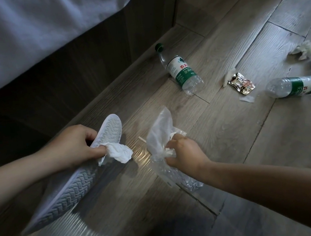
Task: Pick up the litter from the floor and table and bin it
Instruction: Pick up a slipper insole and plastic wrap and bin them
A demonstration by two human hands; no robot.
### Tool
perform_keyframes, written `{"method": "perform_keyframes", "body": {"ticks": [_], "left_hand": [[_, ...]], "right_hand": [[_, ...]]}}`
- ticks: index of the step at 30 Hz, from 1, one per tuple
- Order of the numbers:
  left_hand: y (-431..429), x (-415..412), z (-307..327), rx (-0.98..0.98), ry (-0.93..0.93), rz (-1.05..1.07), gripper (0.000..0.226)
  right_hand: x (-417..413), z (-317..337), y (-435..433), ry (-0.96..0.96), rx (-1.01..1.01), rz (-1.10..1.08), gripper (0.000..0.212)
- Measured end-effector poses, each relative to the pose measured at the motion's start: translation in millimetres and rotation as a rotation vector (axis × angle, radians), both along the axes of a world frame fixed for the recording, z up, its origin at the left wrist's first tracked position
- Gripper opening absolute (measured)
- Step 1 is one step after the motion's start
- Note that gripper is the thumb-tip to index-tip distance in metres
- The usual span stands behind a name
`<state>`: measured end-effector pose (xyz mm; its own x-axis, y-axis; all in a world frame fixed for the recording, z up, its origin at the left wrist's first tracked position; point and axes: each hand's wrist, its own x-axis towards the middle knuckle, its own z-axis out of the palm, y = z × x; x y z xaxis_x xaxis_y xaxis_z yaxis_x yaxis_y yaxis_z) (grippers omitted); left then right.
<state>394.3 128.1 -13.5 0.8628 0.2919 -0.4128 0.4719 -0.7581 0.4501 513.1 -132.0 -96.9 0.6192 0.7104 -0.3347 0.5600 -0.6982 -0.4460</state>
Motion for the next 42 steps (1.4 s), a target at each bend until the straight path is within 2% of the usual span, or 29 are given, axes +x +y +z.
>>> {"method": "perform_keyframes", "body": {"ticks": [3,5,8,14,18,20,23,30,33,36,38,42], "left_hand": [[0,-1,1,0.014,-0.011,0.003,0.036],[1,-2,0,0.012,-0.007,0.009,0.034],[2,-4,-1,0.006,-0.006,0.024,0.024],[2,-5,2,-0.009,0.008,0.038,0.021],[-1,-4,5,-0.030,-0.003,0.047,0.016],[-2,-4,7,-0.039,-0.009,0.046,0.017],[-2,-5,8,-0.028,-0.006,0.044,0.016],[-2,-1,6,-0.025,0.008,0.051,0.018],[-1,0,5,-0.013,0.007,0.050,0.018],[-1,-2,6,-0.037,0.014,0.060,0.015],[-1,-3,8,-0.062,0.017,0.065,0.010],[-4,-3,12,-0.086,0.003,0.078,0.008]], "right_hand": [[2,2,5,-0.004,0.001,-0.015,0.015],[4,3,6,-0.011,-0.013,-0.014,0.015],[2,4,3,-0.004,-0.038,0.014,0.031],[-20,12,-6,0.050,-0.079,0.052,0.075],[-32,14,0,-0.050,-0.175,0.126,0.082],[-35,14,3,-0.143,-0.212,0.171,0.079],[-31,14,6,-0.174,-0.201,0.183,0.072],[-9,4,5,-0.072,-0.096,0.077,0.055],[5,4,3,-0.012,-0.036,0.025,0.042],[18,10,2,0.169,0.012,-0.082,0.021],[26,19,3,0.313,0.049,-0.175,0.016],[33,44,-1,0.484,0.154,-0.362,0.013]]}}
